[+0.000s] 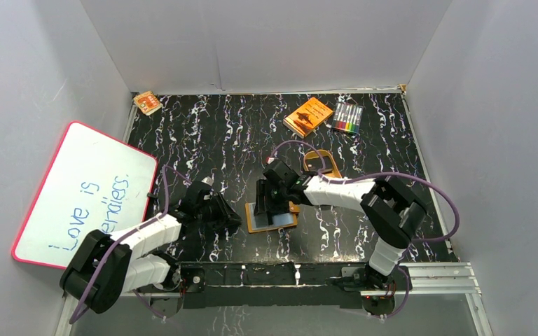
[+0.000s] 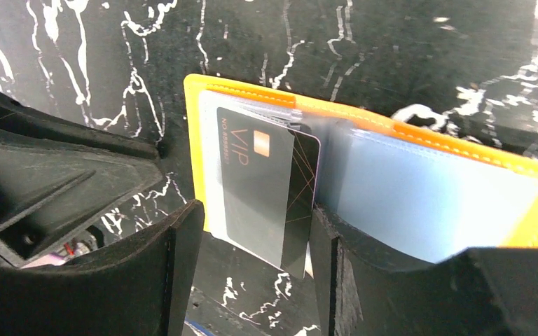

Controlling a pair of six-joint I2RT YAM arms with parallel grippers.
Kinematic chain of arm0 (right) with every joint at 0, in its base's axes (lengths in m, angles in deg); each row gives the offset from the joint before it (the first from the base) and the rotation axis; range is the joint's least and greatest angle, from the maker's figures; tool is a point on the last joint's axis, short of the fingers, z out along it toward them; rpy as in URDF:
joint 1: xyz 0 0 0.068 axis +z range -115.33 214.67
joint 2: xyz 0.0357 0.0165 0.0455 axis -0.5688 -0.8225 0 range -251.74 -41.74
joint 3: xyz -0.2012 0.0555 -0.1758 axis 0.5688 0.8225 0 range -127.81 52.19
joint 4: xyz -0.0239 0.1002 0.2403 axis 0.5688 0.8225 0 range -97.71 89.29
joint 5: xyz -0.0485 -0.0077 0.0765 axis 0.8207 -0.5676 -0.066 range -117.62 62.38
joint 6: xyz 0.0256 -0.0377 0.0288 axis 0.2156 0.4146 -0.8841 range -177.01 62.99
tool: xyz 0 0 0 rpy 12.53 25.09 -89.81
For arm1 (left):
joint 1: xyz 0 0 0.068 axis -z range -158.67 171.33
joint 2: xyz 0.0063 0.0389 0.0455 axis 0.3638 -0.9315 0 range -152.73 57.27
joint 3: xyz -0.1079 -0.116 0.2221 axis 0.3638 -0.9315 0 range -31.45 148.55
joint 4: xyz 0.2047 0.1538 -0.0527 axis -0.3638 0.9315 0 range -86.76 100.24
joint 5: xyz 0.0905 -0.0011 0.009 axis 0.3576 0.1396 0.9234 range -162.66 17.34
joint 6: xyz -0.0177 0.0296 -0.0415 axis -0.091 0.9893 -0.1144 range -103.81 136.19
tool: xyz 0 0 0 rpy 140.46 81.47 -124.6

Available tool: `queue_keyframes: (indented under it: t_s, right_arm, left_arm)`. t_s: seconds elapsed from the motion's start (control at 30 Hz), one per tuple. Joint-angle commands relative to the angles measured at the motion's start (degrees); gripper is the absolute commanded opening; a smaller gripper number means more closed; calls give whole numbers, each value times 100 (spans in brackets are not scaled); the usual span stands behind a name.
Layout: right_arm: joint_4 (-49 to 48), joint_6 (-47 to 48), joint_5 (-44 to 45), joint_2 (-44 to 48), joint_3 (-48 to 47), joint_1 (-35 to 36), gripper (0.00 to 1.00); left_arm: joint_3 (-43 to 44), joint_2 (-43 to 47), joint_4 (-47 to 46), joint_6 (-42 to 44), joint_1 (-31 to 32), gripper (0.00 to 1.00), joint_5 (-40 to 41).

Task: Put the credit cards into the card holder
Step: Insert the credit card into the card holder.

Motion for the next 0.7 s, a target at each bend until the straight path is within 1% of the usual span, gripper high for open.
queue_keyframes:
  t_s: [0.0,0.13,0.27,0.37,0.47,0.6,0.67]
  right_arm:
    - [400,217,470,388,-230,7,63]
    - [419,260,630,447,-230,3,60]
    - [576,341,852,480,-263,3,63]
    - [612,403,999,507,-233,-4,61]
    - [664,500,1123,520,-245,-10,51]
    - [709,616,1186,518,-259,-36,30]
    - [758,657,1191,492,-269,-51,22]
  left_arm:
    - [62,171,270,106,19,24,95]
    - [81,145,236,116,19,24,78]
    - [98,105,189,112,19,24,36]
    - [113,93,182,122,19,24,50]
    - [143,52,172,129,19,24,53]
    - [192,-33,126,133,19,24,26]
    - [218,-70,107,134,19,24,17]
